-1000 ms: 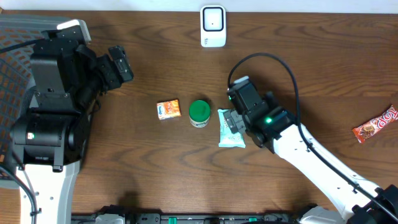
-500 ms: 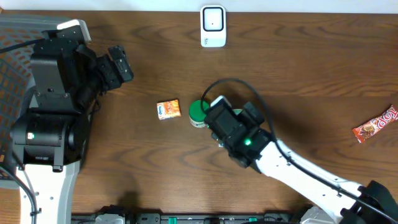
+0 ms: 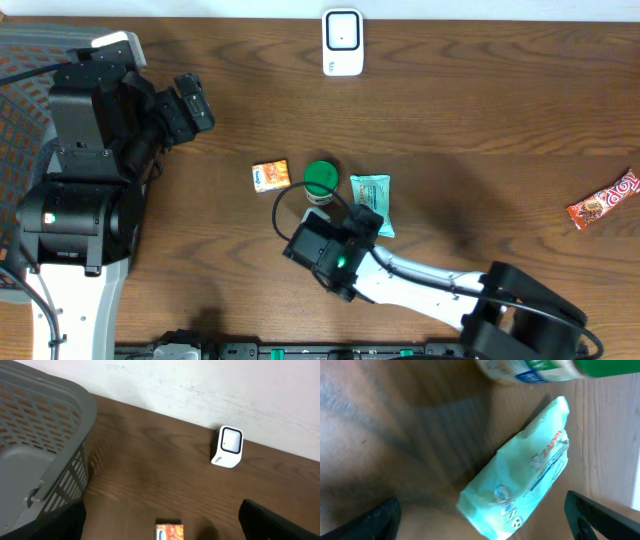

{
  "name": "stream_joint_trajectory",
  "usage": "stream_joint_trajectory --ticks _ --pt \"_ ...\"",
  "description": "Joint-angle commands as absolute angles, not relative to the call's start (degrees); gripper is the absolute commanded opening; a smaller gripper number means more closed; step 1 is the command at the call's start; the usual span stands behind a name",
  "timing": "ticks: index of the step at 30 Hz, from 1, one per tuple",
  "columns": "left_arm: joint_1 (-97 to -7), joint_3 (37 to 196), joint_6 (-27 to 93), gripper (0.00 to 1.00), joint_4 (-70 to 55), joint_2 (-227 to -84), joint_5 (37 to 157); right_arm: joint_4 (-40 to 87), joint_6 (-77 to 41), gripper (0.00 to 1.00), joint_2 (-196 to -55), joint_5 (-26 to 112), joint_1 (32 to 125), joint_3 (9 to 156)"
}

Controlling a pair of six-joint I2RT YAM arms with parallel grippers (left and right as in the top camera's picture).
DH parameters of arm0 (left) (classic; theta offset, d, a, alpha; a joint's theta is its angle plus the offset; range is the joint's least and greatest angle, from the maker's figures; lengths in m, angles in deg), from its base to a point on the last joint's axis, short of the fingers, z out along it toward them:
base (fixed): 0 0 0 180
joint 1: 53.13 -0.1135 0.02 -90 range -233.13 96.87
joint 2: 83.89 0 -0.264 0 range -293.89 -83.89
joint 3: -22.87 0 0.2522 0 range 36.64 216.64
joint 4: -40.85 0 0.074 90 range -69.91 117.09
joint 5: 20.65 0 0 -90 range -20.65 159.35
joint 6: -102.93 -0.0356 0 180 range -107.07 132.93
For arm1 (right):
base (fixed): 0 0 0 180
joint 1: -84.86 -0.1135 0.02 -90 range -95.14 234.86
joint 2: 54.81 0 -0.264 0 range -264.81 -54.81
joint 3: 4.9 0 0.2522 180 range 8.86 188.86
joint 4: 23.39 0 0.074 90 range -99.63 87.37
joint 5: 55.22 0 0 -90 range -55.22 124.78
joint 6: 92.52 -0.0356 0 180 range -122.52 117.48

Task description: Scan the item barcode

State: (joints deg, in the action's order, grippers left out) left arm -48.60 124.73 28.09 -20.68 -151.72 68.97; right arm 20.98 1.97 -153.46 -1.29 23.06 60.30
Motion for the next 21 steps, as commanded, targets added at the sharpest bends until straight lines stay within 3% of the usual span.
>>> stream_joint_trajectory --ticks 1,21 --pt "-48.88 125.36 27.55 0.98 -20.72 -152.05 68.22 21.47 0.70 0.99 -156.20 -4.77 22.08 59.95" --pt "-48.88 125.36 27.55 0.98 -20.72 -152.05 68.22 20.88 -7.36 0.99 -159.02 -3.67 24.09 57.94"
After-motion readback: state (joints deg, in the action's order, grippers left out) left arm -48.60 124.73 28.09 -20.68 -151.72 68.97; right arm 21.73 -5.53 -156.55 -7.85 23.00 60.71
